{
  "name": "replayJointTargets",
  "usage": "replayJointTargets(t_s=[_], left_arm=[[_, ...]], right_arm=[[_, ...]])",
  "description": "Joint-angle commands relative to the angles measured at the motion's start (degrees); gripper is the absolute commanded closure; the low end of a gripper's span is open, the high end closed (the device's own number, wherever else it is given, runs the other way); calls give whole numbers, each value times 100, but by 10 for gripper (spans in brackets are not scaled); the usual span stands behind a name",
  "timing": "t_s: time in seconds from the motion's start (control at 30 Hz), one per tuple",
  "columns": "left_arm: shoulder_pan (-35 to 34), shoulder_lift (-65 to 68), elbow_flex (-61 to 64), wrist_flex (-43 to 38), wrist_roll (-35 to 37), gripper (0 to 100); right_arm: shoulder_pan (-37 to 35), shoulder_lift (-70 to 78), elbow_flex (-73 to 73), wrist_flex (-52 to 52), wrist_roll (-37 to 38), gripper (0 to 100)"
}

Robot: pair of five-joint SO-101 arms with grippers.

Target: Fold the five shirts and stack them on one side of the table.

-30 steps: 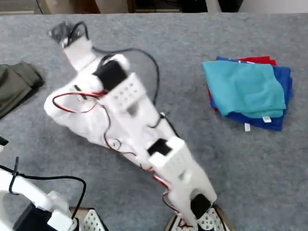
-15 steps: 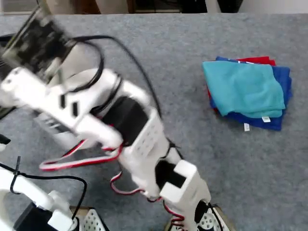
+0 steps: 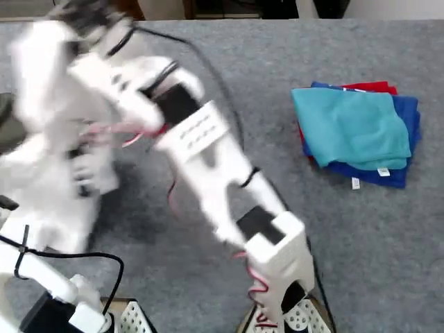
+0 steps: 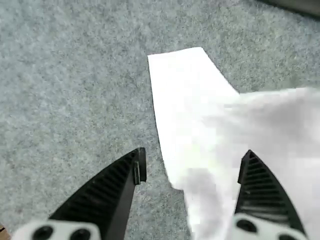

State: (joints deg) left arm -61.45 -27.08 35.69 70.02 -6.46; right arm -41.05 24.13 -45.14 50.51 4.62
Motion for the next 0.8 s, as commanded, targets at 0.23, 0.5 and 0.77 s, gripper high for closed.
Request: replayJointTargets(t_s=[0.23, 0.5, 0.77], left_arm=[[79, -48, -255, 18, -26, 704], [404, -40, -167, 62, -35, 702], [1231, -40, 132, 53, -26, 703]], right_arm=[[2176, -277, 1982, 1213, 475, 995], [3134, -321, 3099, 1793, 1705, 995], [3530, -330, 3284, 3666, 2022, 995]])
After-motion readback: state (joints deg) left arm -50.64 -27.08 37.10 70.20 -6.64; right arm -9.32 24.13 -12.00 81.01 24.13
